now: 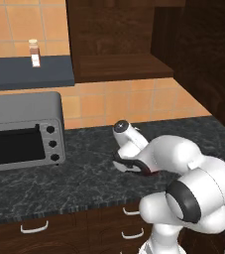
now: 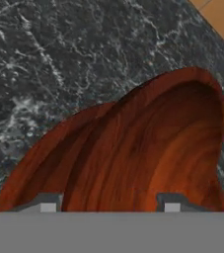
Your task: Pick up the bowls on the counter and stack them on top of one another in the open cabinet. Place the smaller bowl on top of the larger bowl.
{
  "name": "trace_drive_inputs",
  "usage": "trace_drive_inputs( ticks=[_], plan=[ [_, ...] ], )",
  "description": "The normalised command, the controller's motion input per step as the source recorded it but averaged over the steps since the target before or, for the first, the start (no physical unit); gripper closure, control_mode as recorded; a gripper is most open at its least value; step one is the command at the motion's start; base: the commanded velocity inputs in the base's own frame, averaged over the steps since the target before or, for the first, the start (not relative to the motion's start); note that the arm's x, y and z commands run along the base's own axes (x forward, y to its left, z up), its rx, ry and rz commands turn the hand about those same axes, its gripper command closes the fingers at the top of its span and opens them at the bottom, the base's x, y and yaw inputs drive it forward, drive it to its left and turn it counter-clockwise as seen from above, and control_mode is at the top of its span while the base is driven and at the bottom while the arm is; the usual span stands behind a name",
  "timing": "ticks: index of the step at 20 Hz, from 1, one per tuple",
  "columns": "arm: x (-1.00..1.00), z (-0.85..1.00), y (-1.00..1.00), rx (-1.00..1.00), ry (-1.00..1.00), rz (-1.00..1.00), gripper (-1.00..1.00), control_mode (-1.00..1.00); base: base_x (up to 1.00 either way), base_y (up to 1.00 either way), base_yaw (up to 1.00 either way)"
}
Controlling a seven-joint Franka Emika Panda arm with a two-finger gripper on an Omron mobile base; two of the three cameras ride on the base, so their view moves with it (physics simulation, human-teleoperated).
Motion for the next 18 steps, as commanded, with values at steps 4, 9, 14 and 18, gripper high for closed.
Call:
trace_drive_inputs(
  ticks=[4, 9, 14, 18],
  plan=[
    [-0.60, 0.80, 0.40, 0.01, -0.08, -0.04, -1.00, -1.00, 0.00, 0.00, 0.00],
    [-0.55, 0.01, 0.10, 0.00, 0.05, -0.01, -1.00, -1.00, 0.00, 0.00, 0.00],
    [-0.09, -0.36, -0.29, 0.00, 0.09, 0.00, -1.00, -1.00, 0.00, 0.00, 0.00],
    [0.00, -0.39, -0.22, -0.01, 0.10, 0.00, -1.00, -1.00, 0.00, 0.00, 0.00]
  ],
)
